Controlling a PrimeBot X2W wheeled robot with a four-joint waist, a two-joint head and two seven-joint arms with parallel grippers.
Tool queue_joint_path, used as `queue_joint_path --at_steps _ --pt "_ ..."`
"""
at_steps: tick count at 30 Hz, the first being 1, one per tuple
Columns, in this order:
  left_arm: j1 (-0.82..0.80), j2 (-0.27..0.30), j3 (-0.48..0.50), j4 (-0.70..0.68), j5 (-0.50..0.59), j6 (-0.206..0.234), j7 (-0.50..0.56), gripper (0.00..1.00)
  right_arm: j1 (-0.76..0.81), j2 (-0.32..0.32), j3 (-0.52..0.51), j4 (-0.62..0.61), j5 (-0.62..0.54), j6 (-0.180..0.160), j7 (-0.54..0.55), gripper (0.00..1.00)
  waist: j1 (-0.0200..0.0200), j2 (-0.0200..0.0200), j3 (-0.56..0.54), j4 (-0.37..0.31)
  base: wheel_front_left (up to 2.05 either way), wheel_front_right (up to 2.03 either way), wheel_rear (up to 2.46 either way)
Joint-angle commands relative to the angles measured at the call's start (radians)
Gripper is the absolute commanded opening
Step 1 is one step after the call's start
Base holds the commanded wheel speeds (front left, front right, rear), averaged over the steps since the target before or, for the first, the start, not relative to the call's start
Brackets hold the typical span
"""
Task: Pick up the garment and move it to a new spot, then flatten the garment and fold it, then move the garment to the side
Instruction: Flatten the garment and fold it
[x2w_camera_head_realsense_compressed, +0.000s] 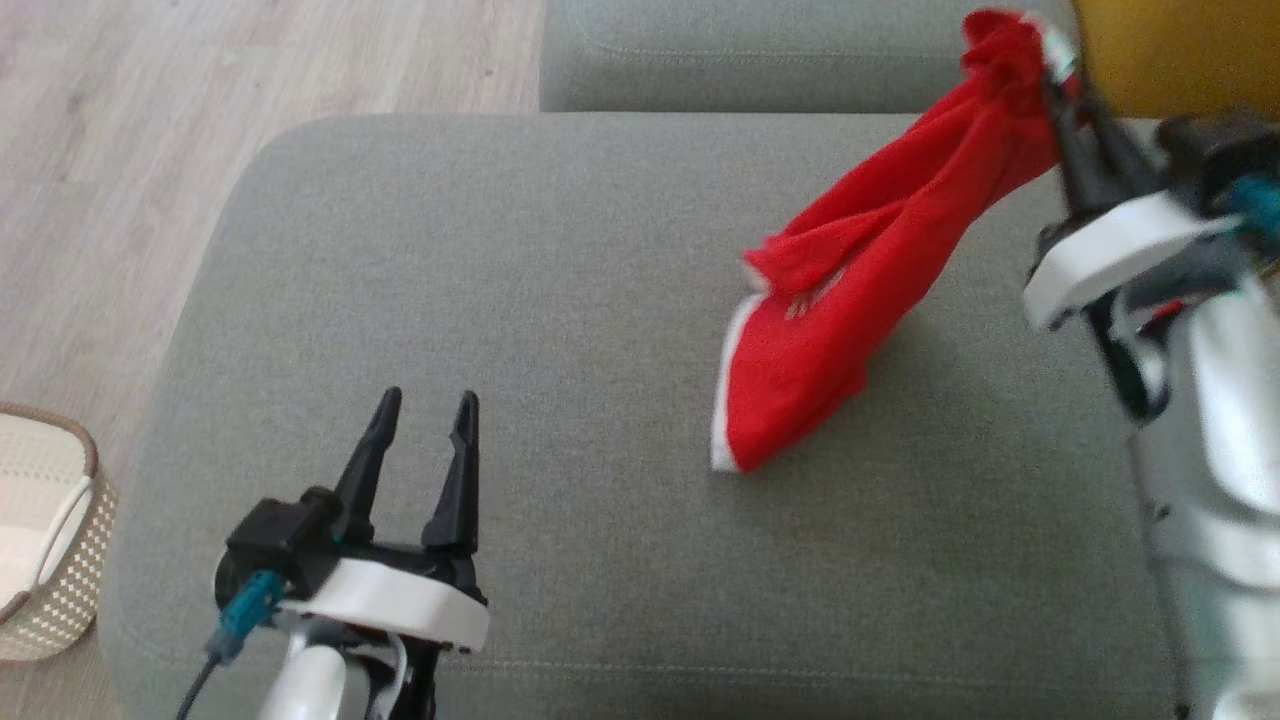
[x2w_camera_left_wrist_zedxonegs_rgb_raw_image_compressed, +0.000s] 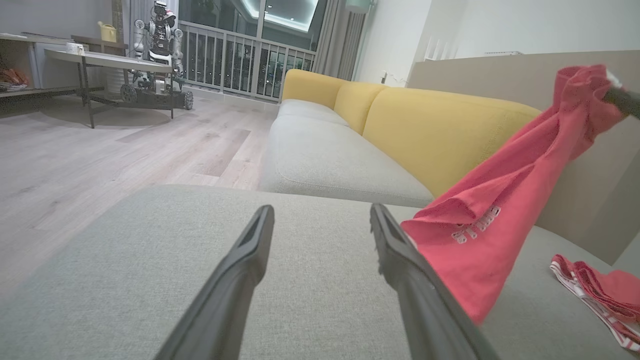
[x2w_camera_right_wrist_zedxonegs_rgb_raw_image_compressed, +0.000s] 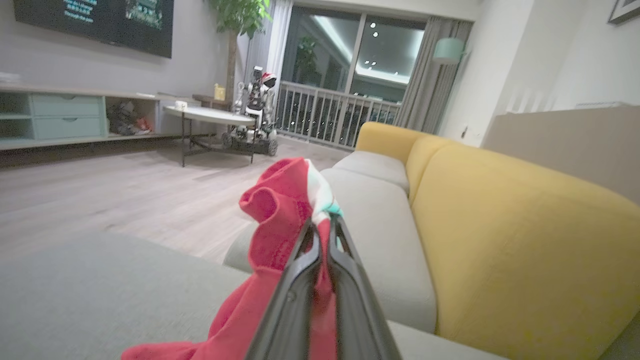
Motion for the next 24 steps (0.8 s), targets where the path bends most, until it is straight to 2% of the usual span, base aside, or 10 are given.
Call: queue_joint_path --at_steps 1,7,9,12,16,21,24 --pt "-0.019 0.002 0.021 -0.032 -0.011 0.007 -0.008 1.0 -0.08 -0.012 -0.012 -0.042 -0.007 0.0 0.012 0.0 0.0 0.0 -0.009 0.0 0.0 0.0 0.0" --pt "-0.008 0.002 0.007 -0.03 -0.015 0.007 -0.008 1.0 -0.216 -0.042 -0.083 0.01 -0.035 0.0 0.021 0.0 0.0 0.0 -0.026 0.013 0.0 0.0 0.0" --pt "-0.003 0.002 0.005 -0.029 -0.015 0.007 -0.008 1.0 -0.27 -0.041 -0.079 0.04 -0.043 0.0 0.014 0.0 0.0 0.0 -0.032 0.021 0.0 0.0 0.0" --pt "0.005 0.002 0.005 -0.026 -0.017 0.006 -0.008 1.0 -0.33 -0.028 -0.008 0.074 -0.043 0.0 -0.001 0.0 0.0 0.0 -0.04 0.033 0.0 0.0 0.0" --pt "0.017 0.002 -0.001 -0.017 -0.015 0.002 -0.008 1.0 -0.368 0.008 0.151 0.088 0.004 0.0 -0.012 0.0 0.0 0.0 -0.054 0.049 0.0 0.0 0.0" --pt "0.025 0.002 -0.014 -0.014 -0.015 0.006 -0.008 1.0 -0.35 0.035 0.279 0.002 0.069 0.0 -0.01 0.0 0.0 0.0 -0.059 0.074 0.0 0.0 0.0" --pt "0.028 0.002 -0.023 -0.016 -0.012 0.006 -0.008 1.0 -0.316 0.031 0.31 -0.083 0.101 0.0 0.014 0.0 0.0 0.0 -0.05 0.089 0.0 0.0 0.0"
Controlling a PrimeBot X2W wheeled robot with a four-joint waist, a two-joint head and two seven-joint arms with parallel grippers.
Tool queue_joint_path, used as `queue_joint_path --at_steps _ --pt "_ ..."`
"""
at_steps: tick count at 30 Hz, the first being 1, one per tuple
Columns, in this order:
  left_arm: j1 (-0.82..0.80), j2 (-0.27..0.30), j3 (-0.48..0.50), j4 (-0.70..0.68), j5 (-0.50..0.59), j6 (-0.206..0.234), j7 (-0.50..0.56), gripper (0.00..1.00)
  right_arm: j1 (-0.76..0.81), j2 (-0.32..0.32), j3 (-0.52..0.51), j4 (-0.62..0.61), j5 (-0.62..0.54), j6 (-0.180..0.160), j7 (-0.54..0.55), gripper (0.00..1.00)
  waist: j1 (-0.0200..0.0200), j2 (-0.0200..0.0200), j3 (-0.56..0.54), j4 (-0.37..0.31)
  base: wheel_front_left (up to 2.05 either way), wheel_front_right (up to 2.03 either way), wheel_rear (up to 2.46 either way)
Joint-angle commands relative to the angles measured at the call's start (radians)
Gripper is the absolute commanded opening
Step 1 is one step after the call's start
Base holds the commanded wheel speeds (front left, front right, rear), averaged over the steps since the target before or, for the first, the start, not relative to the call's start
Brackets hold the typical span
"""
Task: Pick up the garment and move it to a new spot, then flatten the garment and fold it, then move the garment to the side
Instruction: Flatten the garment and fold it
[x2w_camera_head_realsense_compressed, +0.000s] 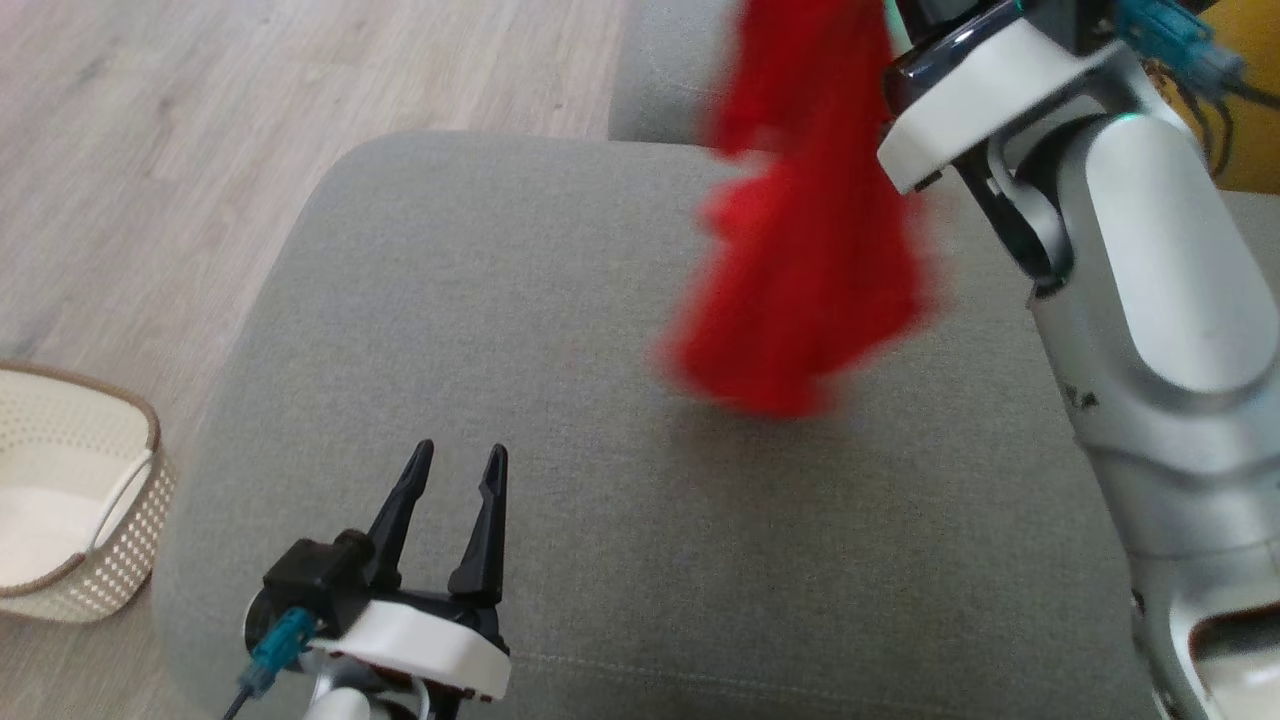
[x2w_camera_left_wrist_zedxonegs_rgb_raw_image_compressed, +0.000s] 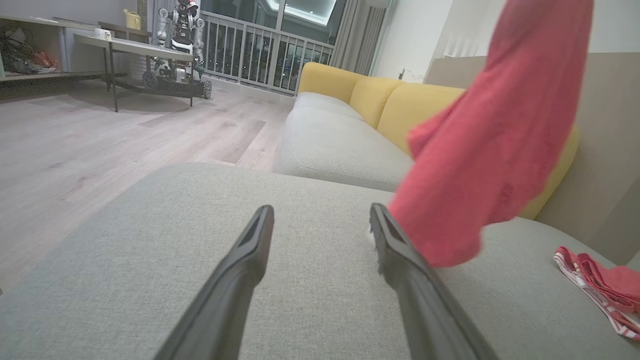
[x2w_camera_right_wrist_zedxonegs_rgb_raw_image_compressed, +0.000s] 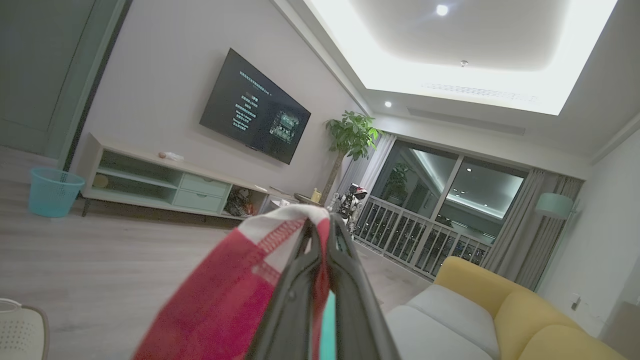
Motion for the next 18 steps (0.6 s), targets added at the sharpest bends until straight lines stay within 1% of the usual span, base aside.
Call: queue_joint_path --at_steps 1,4,7,8,10,12,14,15,17,18 --pt "-0.036 0.001 0.026 -0.035 -0.001 0.0 -0.008 1.0 0.005 0.008 0.002 -0.053 0.016 0.0 0.012 0.0 0.0 0.0 0.008 0.008 0.0 0.0 0.0" --pt "-0.038 0.001 0.023 -0.038 -0.001 0.0 -0.008 1.0 0.037 -0.006 -0.028 -0.11 0.046 0.0 0.037 0.0 0.0 0.0 0.029 0.016 0.0 0.0 0.0" --pt "-0.05 0.001 0.014 -0.04 -0.002 -0.001 -0.008 1.0 0.067 -0.029 -0.095 -0.088 0.081 0.0 0.06 0.0 0.0 0.0 0.058 0.024 0.0 0.0 0.0" --pt "-0.056 0.001 0.011 -0.04 -0.004 -0.002 -0.008 1.0 0.075 -0.039 -0.112 -0.065 0.094 0.0 0.062 0.0 0.0 0.0 0.068 0.026 0.0 0.0 0.0" --pt "-0.07 0.001 0.004 -0.04 -0.007 -0.002 -0.008 1.0 0.089 -0.085 -0.137 0.002 0.081 0.0 0.054 0.0 0.0 0.0 0.091 0.031 0.0 0.0 0.0" --pt "-0.088 0.001 -0.004 -0.039 -0.009 -0.001 -0.008 1.0 0.104 -0.121 -0.178 0.097 0.066 0.0 0.048 0.0 0.0 0.0 0.111 0.035 0.0 0.0 0.0" --pt "-0.105 0.001 -0.014 -0.037 -0.01 0.0 -0.008 1.0 0.115 -0.157 -0.223 0.217 0.024 0.0 0.061 0.0 0.0 0.0 0.131 0.037 0.0 0.0 0.0" --pt "-0.113 0.001 -0.019 -0.036 -0.01 0.0 -0.008 1.0 0.116 -0.169 -0.251 0.27 -0.001 0.0 0.057 1.0 0.0 0.0 0.139 0.038 0.0 0.0 0.0" --pt "-0.125 0.001 -0.026 -0.032 -0.009 0.001 -0.008 1.0 0.117 -0.181 -0.303 0.365 -0.061 0.0 0.057 1.0 0.0 0.0 0.151 0.036 0.0 0.0 0.0" --pt "-0.13 0.001 -0.025 -0.032 -0.009 0.003 -0.008 1.0 0.112 -0.178 -0.328 0.4 -0.081 0.0 0.049 1.0 0.0 0.0 0.156 0.033 0.0 0.0 0.0"
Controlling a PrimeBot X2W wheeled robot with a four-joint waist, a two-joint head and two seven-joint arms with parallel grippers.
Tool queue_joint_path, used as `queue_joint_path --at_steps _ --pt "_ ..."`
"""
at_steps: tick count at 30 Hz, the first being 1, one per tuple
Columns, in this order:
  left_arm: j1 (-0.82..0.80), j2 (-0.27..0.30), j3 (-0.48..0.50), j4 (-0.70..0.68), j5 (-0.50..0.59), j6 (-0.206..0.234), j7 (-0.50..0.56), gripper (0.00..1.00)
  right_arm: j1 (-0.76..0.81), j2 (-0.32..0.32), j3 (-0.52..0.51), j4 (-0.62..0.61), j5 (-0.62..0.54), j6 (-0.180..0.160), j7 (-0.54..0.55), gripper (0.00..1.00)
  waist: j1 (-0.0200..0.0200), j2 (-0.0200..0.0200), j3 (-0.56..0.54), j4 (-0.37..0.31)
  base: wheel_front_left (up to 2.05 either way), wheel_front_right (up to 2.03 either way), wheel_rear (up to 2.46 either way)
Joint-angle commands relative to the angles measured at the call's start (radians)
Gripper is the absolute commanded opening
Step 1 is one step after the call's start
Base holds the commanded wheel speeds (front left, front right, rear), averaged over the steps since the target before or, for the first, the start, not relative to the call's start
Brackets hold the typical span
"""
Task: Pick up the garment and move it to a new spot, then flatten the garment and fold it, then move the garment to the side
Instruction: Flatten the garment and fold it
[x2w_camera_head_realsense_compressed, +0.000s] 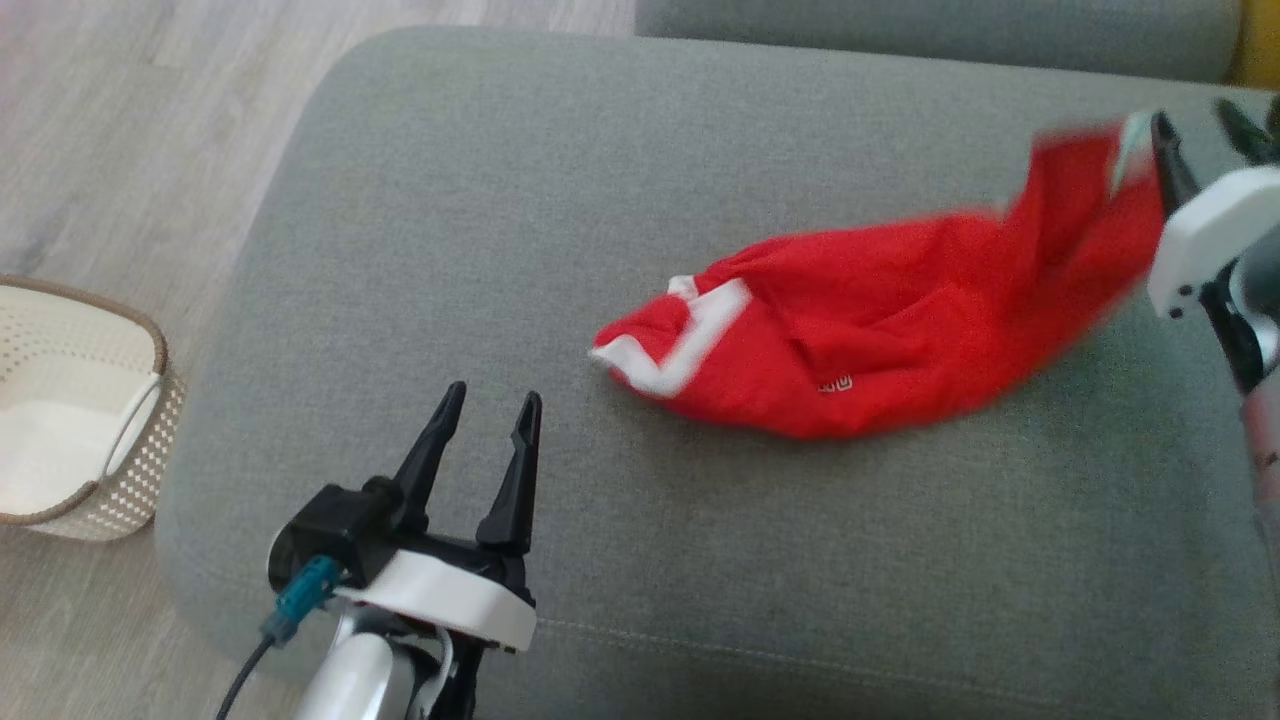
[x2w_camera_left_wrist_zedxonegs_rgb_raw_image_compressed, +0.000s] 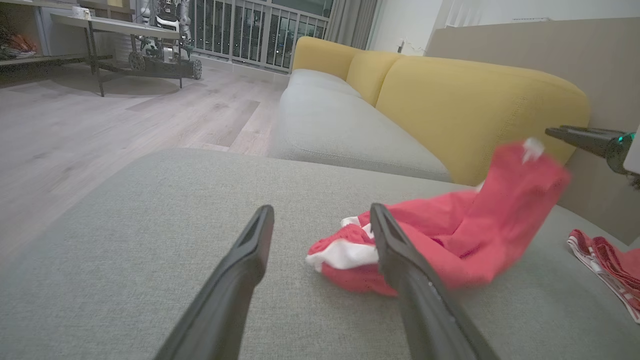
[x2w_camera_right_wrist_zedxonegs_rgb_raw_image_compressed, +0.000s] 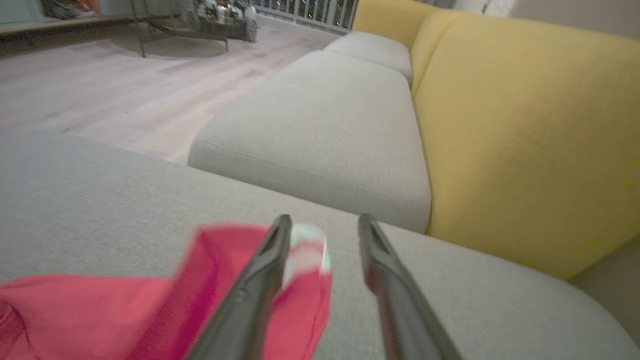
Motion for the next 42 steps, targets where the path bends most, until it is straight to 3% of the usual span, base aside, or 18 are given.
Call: queue_joint_path --at_steps 1,6,12,19,28,35,42 --pt "-0.047 0.001 0.032 -0.03 -0.008 0.004 -0.008 1.0 -0.035 0.01 -0.031 0.017 -0.04 0.0 -0.024 1.0 0.0 0.0 0.018 -0.007 0.0 0.0 0.0" --pt "-0.06 0.001 0.071 -0.018 0.005 0.003 -0.008 1.0 -0.066 0.084 -0.067 0.08 -0.104 0.0 -0.12 1.0 0.0 0.0 0.015 -0.055 0.0 0.0 0.0" --pt "-0.067 0.001 0.119 -0.027 0.01 0.001 -0.008 1.0 -0.048 0.161 -0.008 0.046 -0.058 0.0 -0.197 1.0 0.0 0.0 -0.01 -0.104 0.0 0.0 0.0" --pt "-0.049 0.001 0.157 -0.035 -0.004 0.007 -0.008 1.0 0.135 0.219 0.092 -0.154 0.09 0.0 -0.23 1.0 0.0 0.0 -0.046 -0.166 0.0 0.0 0.0" --pt "-0.038 0.001 0.178 -0.04 -0.082 0.044 -0.008 1.0 0.476 0.258 0.111 -0.475 0.187 0.0 -0.189 1.0 0.0 0.0 -0.055 -0.195 0.0 0.0 0.0" --pt "-0.052 0.001 0.157 -0.028 -0.076 0.033 -0.008 1.0 0.473 0.262 0.186 -0.523 0.126 0.0 -0.11 1.0 0.0 0.0 -0.036 -0.168 0.0 0.0 0.0" --pt "-0.07 0.001 0.11 -0.014 -0.112 0.03 -0.008 1.0 0.318 0.24 0.277 -0.383 0.138 0.0 -0.003 1.0 0.0 0.0 0.012 -0.076 0.0 0.0 0.0"
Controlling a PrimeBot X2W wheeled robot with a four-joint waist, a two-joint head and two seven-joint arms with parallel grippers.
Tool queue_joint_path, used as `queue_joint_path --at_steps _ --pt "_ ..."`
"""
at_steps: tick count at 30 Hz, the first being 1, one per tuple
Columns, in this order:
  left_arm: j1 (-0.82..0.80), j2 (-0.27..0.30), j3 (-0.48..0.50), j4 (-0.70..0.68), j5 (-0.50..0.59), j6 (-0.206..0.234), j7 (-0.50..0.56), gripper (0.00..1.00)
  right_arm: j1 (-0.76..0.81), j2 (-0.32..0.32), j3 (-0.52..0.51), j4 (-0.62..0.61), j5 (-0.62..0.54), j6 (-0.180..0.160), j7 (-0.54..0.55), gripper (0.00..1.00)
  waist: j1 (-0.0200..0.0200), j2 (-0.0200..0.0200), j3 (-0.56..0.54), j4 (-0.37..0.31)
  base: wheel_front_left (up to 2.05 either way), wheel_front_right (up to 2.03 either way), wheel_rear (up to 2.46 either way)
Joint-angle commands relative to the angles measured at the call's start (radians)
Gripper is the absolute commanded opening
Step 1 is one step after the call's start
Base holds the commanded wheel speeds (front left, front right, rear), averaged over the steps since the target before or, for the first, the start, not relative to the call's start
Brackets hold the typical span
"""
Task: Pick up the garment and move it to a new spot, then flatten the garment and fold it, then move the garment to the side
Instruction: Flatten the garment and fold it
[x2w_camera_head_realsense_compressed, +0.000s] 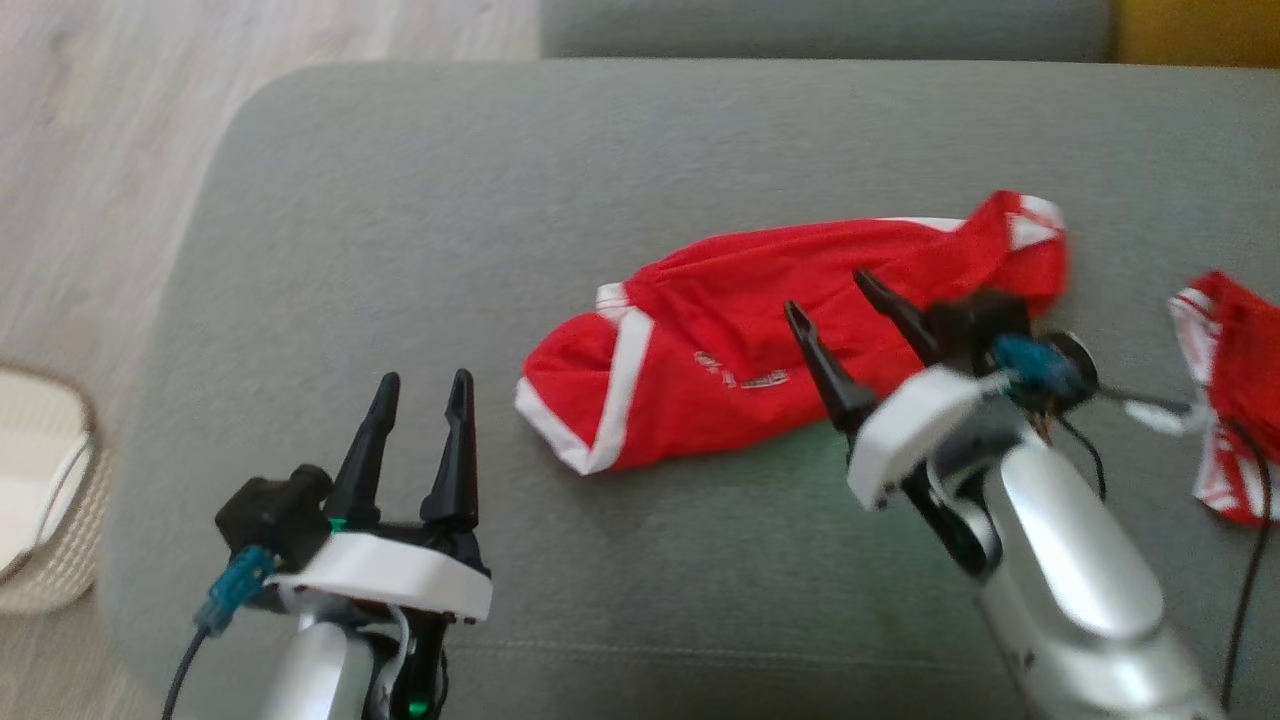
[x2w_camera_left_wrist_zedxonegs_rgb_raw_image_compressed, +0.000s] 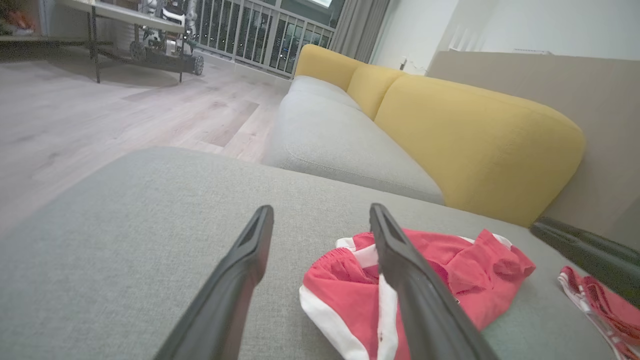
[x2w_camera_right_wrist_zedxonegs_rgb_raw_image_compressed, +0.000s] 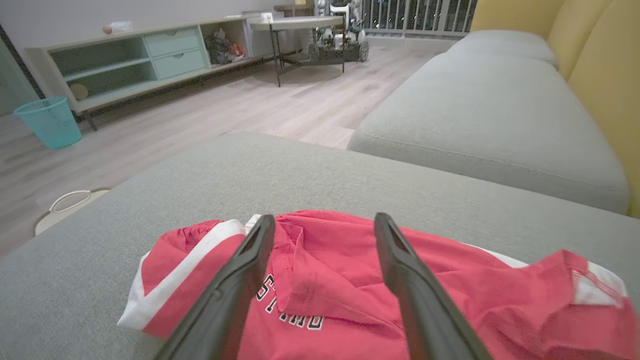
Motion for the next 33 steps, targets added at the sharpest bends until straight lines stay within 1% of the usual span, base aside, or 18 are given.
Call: queue_joint_path --at_steps 1,6,9,10,14,18,22,29,30,31,33 --pt "-0.058 0.003 0.023 -0.027 -0.025 -0.002 -0.008 1.0 -0.063 -0.006 0.031 0.002 0.02 0.0 0.015 1.0 0.0 0.0 0.029 0.048 0.0 0.0 0.0" --pt "-0.079 0.003 -0.013 -0.029 -0.045 0.005 -0.008 1.0 -0.182 -0.06 0.094 0.176 0.058 0.0 0.069 1.0 0.0 0.0 0.061 0.125 0.0 0.0 0.0" --pt "-0.086 0.003 -0.025 -0.029 -0.053 0.011 -0.008 1.0 -0.238 -0.079 0.142 0.266 0.098 0.0 0.087 1.0 0.0 0.0 0.073 0.16 0.0 0.0 0.0" --pt "-0.086 0.003 -0.025 -0.029 -0.053 0.011 -0.008 1.0 -0.238 -0.079 0.142 0.266 0.098 0.0 0.087 1.0 0.0 0.0 0.073 0.16 0.0 0.0 0.0" --pt "-0.087 0.003 -0.03 -0.039 -0.059 0.02 -0.008 1.0 -0.3 -0.106 0.204 0.363 0.159 0.0 0.116 1.0 0.0 0.0 0.086 0.195 0.0 0.0 0.0" --pt "-0.085 0.003 -0.034 -0.039 -0.064 0.022 -0.008 1.0 -0.351 -0.122 0.257 0.431 0.218 0.0 0.13 1.0 0.0 0.0 0.097 0.218 0.0 0.0 0.0" --pt "-0.09 0.003 -0.043 -0.034 -0.067 0.025 -0.008 1.0 -0.382 -0.121 0.288 0.482 0.292 0.0 0.143 1.0 0.0 0.0 0.106 0.234 0.0 0.0 0.0" --pt "-0.102 0.003 -0.059 -0.036 -0.074 0.034 -0.008 1.0 -0.429 -0.138 0.349 0.554 0.334 0.0 0.134 1.0 0.0 0.0 0.12 0.251 0.0 0.0 0.0" --pt "-0.103 0.003 -0.06 -0.035 -0.074 0.034 -0.008 1.0 -0.436 -0.14 0.358 0.566 0.332 0.0 0.133 0.81 0.0 0.0 0.122 0.251 0.0 0.0 0.0" --pt "-0.103 0.003 -0.059 -0.035 -0.073 0.035 -0.008 1.0 -0.443 -0.14 0.365 0.577 0.33 0.0 0.126 0.0 0.0 0.0 0.123 0.25 0.0 0.0 0.0" --pt "-0.104 0.003 -0.057 -0.034 -0.072 0.037 -0.008 1.0 -0.452 -0.135 0.379 0.593 0.334 0.0 0.116 0.0 0.0 0.0 0.123 0.246 0.0 0.0 0.0"
